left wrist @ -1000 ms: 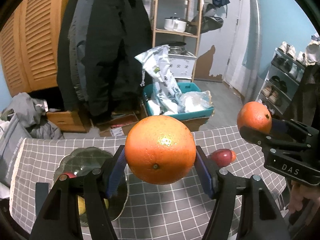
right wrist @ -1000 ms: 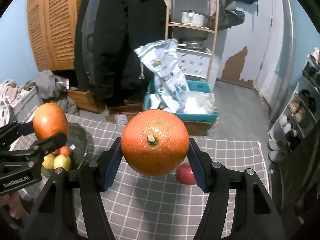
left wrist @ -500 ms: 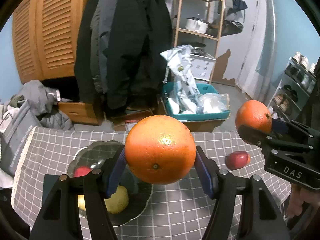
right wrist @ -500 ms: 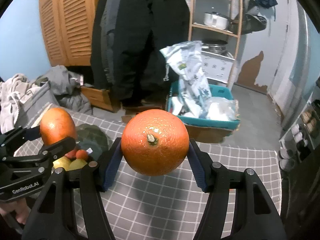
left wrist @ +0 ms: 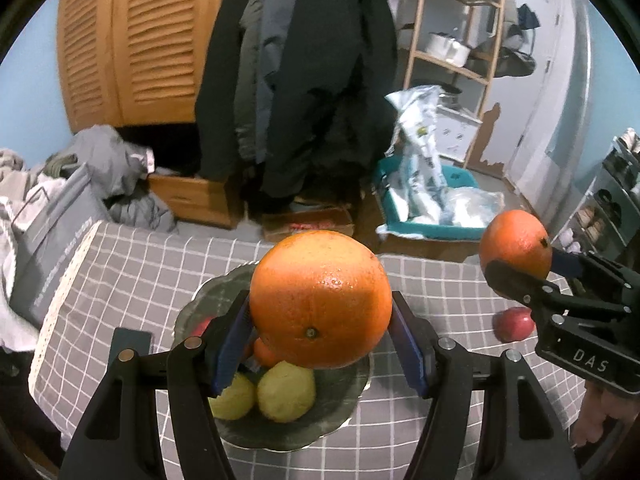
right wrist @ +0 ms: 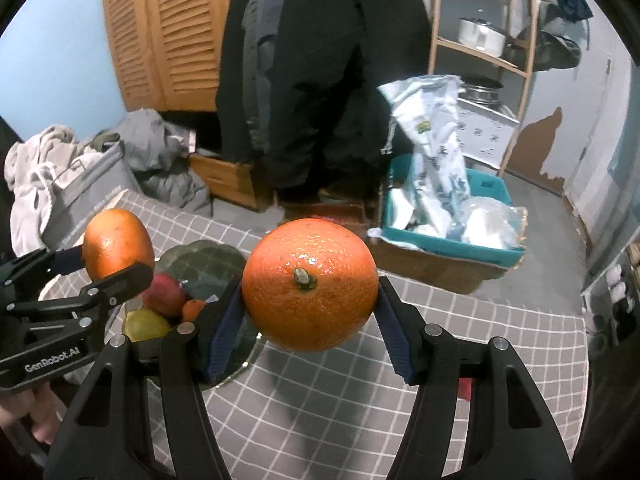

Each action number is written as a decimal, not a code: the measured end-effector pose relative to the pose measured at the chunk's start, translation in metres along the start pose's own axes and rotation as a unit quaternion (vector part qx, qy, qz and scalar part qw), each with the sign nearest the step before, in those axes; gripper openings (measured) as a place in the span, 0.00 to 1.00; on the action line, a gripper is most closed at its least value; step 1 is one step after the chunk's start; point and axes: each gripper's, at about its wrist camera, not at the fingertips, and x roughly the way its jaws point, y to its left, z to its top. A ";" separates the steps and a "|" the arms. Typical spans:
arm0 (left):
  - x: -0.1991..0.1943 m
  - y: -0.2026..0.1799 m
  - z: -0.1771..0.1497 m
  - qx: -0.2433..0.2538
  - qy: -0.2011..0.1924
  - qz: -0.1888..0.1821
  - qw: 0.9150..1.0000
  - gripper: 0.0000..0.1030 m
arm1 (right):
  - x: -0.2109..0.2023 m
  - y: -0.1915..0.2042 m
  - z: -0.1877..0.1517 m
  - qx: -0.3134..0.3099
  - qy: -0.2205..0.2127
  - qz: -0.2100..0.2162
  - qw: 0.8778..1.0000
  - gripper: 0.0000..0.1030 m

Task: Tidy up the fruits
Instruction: 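Carry the orange with the left tool while the right tool carries its orange toward the bowl, then lower the orange into the bowl and open the left tool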

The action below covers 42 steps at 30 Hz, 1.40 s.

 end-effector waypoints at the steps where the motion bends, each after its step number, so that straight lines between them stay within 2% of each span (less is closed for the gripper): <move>1: 0.003 0.004 -0.001 -0.002 0.004 0.002 1.000 0.66 | 0.004 0.002 0.000 -0.001 0.003 0.002 1.000 0.62; 13: 0.052 0.045 -0.013 -0.027 0.057 0.020 0.998 0.66 | 0.067 0.030 -0.004 -0.001 0.051 0.037 0.998 0.62; 20: 0.078 0.055 -0.022 -0.034 0.084 0.030 0.995 0.66 | 0.095 0.036 -0.014 -0.001 0.080 0.037 0.996 0.62; 33: 0.108 0.060 -0.029 -0.045 0.127 0.033 0.990 0.66 | 0.113 0.035 -0.020 0.001 0.103 0.037 0.994 0.62; 38: 0.120 0.061 -0.036 -0.046 0.157 0.035 0.986 0.66 | 0.116 0.037 -0.021 0.003 0.107 0.038 0.994 0.62; 42: 0.120 0.060 -0.038 -0.038 0.154 0.037 0.987 0.67 | 0.119 0.037 -0.021 0.006 0.109 0.040 0.993 0.62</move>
